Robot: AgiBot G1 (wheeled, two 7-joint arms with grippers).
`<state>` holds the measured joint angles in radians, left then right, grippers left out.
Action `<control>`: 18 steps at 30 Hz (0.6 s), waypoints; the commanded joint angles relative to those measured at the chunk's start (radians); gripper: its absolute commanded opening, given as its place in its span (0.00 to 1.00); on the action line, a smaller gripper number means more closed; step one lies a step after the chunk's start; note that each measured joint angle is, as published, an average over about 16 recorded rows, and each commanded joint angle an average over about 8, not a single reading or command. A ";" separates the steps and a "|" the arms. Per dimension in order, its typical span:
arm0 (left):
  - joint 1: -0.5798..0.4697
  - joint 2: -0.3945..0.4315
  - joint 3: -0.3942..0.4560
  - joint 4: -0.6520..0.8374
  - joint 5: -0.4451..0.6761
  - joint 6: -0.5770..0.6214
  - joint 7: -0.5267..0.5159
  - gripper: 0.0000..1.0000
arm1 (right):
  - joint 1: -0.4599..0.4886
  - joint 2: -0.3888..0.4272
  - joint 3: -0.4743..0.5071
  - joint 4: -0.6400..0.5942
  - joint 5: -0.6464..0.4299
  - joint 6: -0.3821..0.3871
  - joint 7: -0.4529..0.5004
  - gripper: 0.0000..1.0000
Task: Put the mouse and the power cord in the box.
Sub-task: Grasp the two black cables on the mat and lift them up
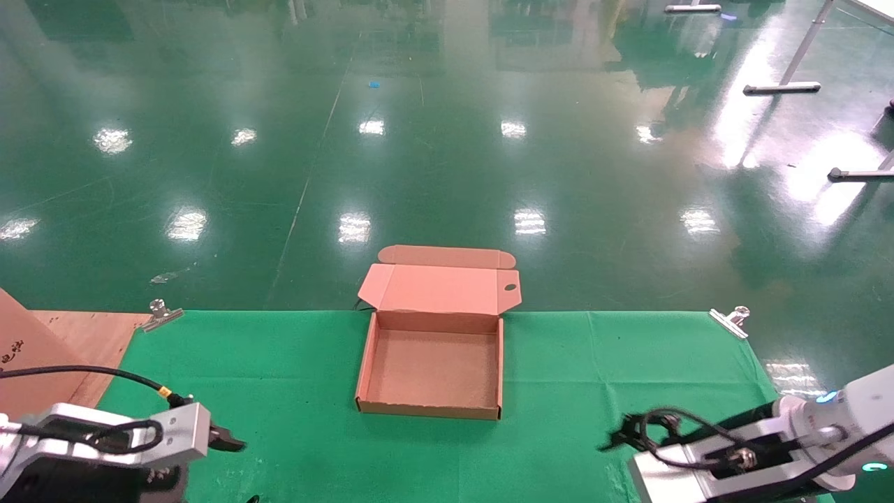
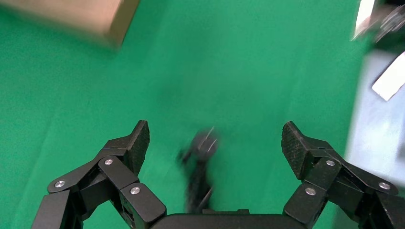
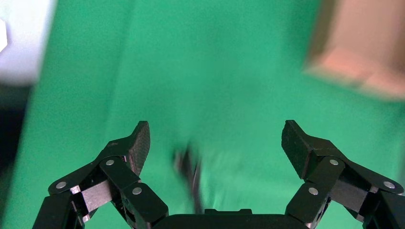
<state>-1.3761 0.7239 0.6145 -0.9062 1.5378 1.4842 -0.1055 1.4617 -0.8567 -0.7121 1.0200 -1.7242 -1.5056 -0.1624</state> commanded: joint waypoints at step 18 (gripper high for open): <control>-0.061 0.185 0.137 0.340 0.275 -0.129 0.106 1.00 | 0.057 -0.230 -0.133 -0.468 -0.290 0.256 -0.288 1.00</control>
<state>-1.4350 0.9038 0.7482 -0.5637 1.8100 1.3494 0.0007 1.5203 -1.0849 -0.8455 0.5584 -2.0143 -1.2534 -0.4509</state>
